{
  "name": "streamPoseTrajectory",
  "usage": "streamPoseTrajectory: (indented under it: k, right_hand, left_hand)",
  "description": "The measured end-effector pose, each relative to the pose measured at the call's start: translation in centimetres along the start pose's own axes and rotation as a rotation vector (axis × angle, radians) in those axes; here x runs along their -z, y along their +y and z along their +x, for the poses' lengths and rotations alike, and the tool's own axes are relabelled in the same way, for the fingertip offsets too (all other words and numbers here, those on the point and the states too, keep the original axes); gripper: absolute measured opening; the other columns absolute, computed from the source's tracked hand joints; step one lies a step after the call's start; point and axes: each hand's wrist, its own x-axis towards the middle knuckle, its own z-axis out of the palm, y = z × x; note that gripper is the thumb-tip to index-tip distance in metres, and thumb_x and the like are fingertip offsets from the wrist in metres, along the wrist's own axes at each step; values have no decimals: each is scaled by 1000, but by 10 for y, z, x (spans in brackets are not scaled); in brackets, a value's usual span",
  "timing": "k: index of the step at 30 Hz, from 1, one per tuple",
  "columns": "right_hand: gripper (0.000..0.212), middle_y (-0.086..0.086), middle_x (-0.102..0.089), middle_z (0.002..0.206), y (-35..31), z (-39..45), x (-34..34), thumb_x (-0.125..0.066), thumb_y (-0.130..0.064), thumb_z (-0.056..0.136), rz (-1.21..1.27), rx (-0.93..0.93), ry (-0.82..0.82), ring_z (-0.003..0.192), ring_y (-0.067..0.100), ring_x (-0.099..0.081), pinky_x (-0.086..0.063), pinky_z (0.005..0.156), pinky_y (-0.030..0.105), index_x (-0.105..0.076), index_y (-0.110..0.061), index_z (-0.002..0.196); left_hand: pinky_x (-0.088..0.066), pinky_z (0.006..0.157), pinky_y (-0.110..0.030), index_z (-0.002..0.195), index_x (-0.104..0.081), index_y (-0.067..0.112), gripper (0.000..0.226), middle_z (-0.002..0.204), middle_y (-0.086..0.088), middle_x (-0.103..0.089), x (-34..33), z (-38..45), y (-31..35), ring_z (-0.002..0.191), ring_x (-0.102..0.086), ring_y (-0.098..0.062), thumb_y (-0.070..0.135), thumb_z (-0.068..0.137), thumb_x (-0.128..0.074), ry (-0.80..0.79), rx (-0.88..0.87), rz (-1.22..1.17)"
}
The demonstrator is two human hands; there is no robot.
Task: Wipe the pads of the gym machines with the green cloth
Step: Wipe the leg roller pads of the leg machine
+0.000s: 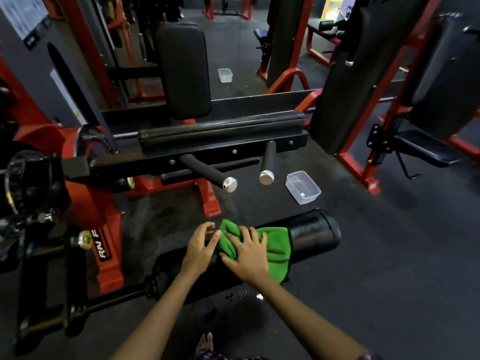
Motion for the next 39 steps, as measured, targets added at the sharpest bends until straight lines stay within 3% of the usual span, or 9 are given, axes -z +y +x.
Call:
streamPoseTrajectory:
  k: [4,8,11,15,18,22,25,32,39]
  right_hand:
    - [58,3,-61,110,76,-2,4,-41,-60,72,-106,245,98,100,25,-51,-48,73,43,-52,-39,125]
    - [77,4,-49,129,82,10,21,-16,-68,74,-23,-154,52,120,28,-40,-28,94,44,-50,-34,134]
    - [58,8,-43,134,28,18,19,-34,-61,88,-8,-361,48,126,30,-33,-22,105,48,-52,-27,131]
    - [58,7,-62,106,-33,10,-6,-38,-67,74,-23,-107,-20,102,30,-56,-43,90,51,-69,-30,106]
    - [61,4,-61,109,-22,-5,-7,-38,-66,68,-21,167,-69,98,26,-56,-51,82,51,-61,-37,116]
    - [69,2,-61,115,58,-10,7,-37,-62,66,-169,386,-75,99,22,-58,-51,78,41,-40,-41,131]
    - [74,6,-58,123,121,-2,25,-34,-61,68,-171,235,-65,112,25,-47,-44,86,45,-42,-36,138]
    - [49,7,-40,137,134,20,39,-40,-55,92,-8,-555,139,128,29,-30,-22,106,49,-50,-29,133]
    - [57,7,-63,104,75,2,12,-37,-64,75,10,-73,13,95,31,-61,-45,78,55,-68,-32,111]
  left_hand:
    - [-42,80,-5,102,-61,12,48,95,-2,-66,8,3,-2,84,-63,6,52,88,-38,34,86,-228]
    - [-46,69,-9,105,-60,-4,49,89,-9,-66,12,11,1,73,-66,2,27,103,-22,71,253,-432]
    - [-45,70,-17,101,-60,1,51,89,-8,-66,12,12,2,71,-66,0,31,103,-18,92,294,-504]
    - [-49,67,-10,104,-56,-4,49,88,-11,-63,11,12,2,69,-67,0,28,103,-18,146,301,-576]
    - [-48,73,-13,104,-55,-2,44,92,-13,-63,8,12,3,83,-63,-15,27,103,-22,208,265,-568]
    - [-42,86,-21,96,-60,18,23,100,-5,-63,3,5,-3,100,-59,-22,39,93,-49,67,105,-95]
    - [-39,99,-29,124,-52,19,56,125,-1,-57,-1,2,-2,116,-54,-21,57,83,-58,-290,-23,505]
    - [-19,116,-43,149,-13,11,107,155,-6,-21,-3,12,27,140,-26,-22,70,73,-59,-448,-5,761]
    - [-6,113,-58,150,5,5,139,159,-9,1,-52,32,45,146,-5,-23,70,55,-74,-635,29,916]
